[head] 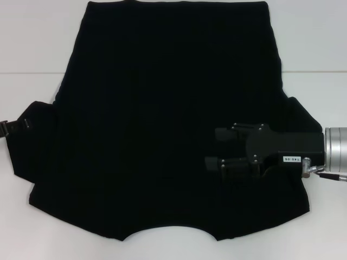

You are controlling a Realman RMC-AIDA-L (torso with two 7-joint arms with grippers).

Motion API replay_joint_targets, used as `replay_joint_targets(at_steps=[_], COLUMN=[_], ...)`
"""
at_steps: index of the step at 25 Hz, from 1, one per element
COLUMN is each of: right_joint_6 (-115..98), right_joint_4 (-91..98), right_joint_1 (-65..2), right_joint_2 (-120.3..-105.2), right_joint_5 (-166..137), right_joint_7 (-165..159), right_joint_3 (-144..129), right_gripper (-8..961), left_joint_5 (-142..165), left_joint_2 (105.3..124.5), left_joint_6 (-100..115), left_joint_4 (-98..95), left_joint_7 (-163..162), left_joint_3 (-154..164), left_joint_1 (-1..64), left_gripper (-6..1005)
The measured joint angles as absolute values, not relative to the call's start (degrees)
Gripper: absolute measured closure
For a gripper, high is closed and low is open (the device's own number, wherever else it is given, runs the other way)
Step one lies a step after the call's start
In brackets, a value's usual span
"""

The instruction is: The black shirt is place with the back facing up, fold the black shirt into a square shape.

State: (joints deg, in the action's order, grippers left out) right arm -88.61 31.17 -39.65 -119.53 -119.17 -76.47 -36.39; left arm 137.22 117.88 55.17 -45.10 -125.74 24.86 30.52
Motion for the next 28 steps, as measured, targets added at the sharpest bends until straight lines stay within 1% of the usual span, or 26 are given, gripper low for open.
replay_joint_targets(at_steps=[28], right_joint_6=[-88.42], right_joint_4=[31.11], right_joint_1=[-39.64], right_joint_2=[-119.53], right_joint_5=[-119.17], right_joint_7=[-76.46], right_joint_3=[-36.39], right_gripper=[58], left_joint_5=[137.99], left_joint_2=[118.48], left_joint_6=[52.51], left_joint_4=[-42.97], left_joint_7=[-125.34], left_joint_3=[25.06], left_joint_1=[30.64], left_gripper=[181])
